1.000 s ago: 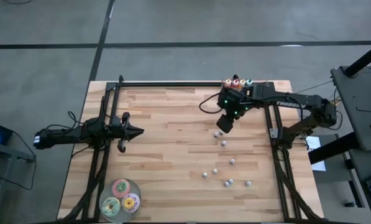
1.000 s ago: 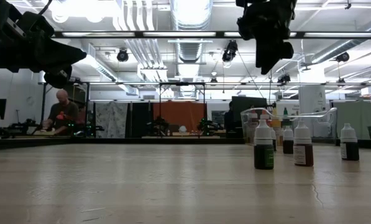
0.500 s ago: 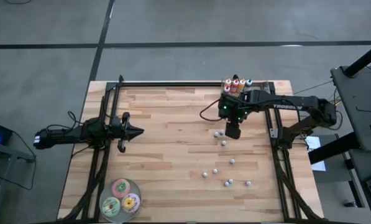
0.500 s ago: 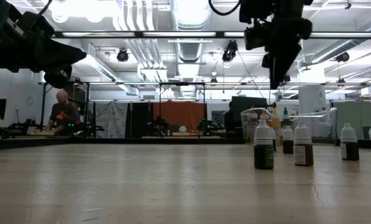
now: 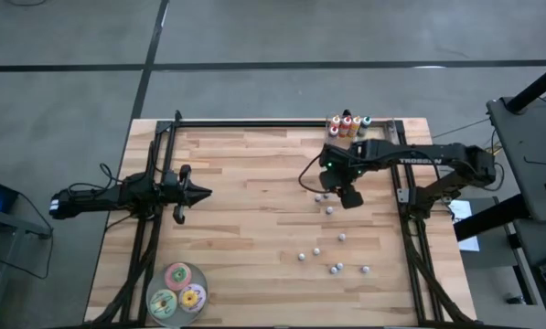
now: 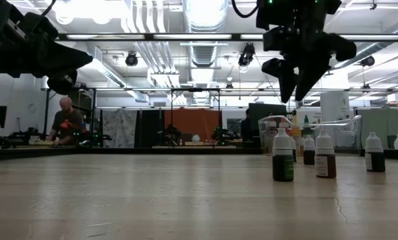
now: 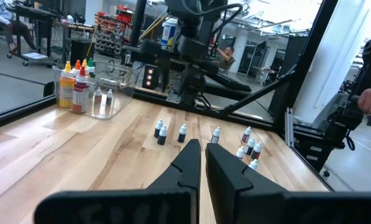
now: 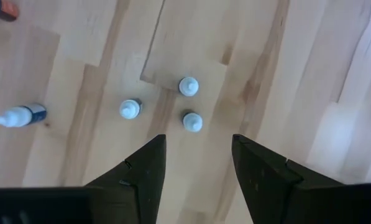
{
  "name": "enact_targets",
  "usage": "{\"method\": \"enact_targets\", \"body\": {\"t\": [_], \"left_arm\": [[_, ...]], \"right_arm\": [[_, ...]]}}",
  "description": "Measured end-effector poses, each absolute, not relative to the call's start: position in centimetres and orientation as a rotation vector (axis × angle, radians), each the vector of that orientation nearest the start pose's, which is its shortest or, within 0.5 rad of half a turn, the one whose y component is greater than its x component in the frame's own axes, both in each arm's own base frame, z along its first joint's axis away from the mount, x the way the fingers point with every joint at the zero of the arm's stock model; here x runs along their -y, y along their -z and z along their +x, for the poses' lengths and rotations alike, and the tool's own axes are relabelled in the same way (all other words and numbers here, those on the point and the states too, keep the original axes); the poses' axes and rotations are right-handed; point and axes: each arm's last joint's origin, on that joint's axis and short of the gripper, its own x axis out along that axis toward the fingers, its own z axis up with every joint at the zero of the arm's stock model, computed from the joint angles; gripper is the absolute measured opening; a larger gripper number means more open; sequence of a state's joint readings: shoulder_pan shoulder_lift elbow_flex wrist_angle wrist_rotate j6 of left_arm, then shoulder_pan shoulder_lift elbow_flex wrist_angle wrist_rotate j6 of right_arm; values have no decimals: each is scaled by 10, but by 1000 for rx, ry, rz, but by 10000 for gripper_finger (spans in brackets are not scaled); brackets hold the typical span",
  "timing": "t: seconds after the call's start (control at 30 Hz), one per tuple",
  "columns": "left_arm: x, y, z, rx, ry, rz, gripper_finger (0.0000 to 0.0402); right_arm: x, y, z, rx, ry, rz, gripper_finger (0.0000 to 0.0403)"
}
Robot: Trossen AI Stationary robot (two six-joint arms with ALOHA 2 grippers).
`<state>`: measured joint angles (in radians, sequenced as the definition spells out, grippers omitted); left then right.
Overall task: Pick & Place food coloring
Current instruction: Put the small blue food coloring bottle into the bin
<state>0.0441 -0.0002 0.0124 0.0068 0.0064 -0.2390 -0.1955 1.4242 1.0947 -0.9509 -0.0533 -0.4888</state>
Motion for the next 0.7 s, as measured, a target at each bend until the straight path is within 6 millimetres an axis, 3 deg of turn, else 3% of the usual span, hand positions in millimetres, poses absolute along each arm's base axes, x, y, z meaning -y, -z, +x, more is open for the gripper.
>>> {"method": "enact_targets", "body": {"t": [0.7], "left_arm": [[-4, -168, 97, 24, -35, -239, 0]], "right_arm": [[48, -204, 250, -1237, -182, -273, 178]]}}
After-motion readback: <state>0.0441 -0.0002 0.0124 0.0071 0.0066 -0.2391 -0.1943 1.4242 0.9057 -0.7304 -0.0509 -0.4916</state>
